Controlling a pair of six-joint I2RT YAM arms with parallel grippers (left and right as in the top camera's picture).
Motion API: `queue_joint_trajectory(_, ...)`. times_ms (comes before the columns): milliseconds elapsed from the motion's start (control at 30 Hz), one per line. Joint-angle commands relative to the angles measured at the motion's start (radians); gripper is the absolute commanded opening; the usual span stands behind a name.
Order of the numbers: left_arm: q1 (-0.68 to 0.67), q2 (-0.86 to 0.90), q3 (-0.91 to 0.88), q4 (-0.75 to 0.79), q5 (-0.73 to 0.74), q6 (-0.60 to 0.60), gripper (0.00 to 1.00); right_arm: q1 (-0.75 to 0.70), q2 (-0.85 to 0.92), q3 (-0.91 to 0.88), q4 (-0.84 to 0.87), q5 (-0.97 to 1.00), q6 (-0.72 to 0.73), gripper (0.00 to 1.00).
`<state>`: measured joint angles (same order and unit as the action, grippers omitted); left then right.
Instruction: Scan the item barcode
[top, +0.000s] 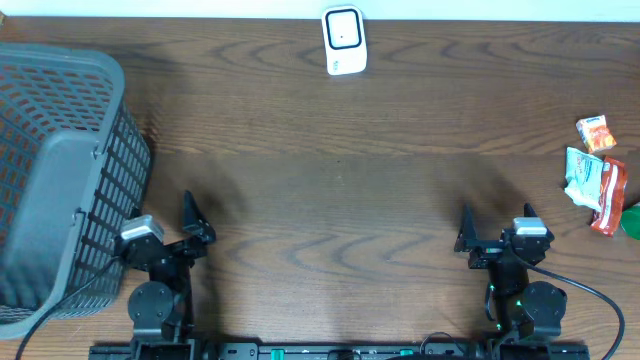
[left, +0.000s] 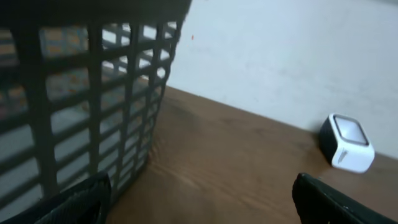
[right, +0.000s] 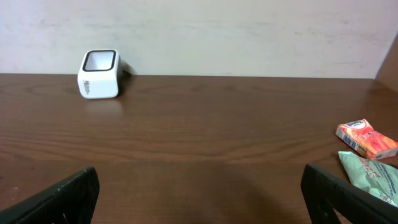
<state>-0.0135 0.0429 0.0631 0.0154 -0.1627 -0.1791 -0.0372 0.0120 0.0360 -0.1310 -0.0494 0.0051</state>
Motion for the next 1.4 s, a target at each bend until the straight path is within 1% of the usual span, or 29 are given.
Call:
queue_joint_trajectory(0,0.013,-0.038,-0.035,0.001,0.015,0.034,0.93,0.006,-0.006,-0.003,0.000,-0.002,-0.014,0.99)
queue_joint_trajectory(67,0.023,-0.042,-0.055,0.000,0.022,0.033,0.93,0.006,-0.006,-0.003,0.000,-0.002,-0.014,0.99)
queue_joint_trajectory(233,0.040,-0.042,-0.060,-0.080,0.035,0.040,0.93,0.006,-0.006,-0.003,0.000,-0.002,-0.014,0.99)
queue_joint_trajectory(333,0.042,-0.042,-0.059,-0.080,0.059,0.087,0.93,0.006,-0.006,-0.003,0.000,-0.002,-0.014,0.99)
queue_joint_trajectory(633,0.042,-0.042,-0.059,-0.082,0.077,0.085,0.93,0.006,-0.006,-0.003,0.000,-0.002,-0.014,0.99)
queue_joint_trajectory(833,0.042,-0.042,-0.059,-0.082,0.085,0.068,0.93,0.006,-0.006,-0.003,0.000,-0.002,-0.014,0.99)
queue_joint_trajectory(1167,0.042,-0.042,-0.059,-0.082,0.084,0.001,0.93,0.006,-0.006,-0.003,0.000,-0.002,-0.014,0.99)
queue_joint_trajectory(1367,0.042,-0.042,-0.059,-0.082,0.084,0.002,0.93,0.006,-0.006,-0.003,0.000,-0.002,-0.014,0.99)
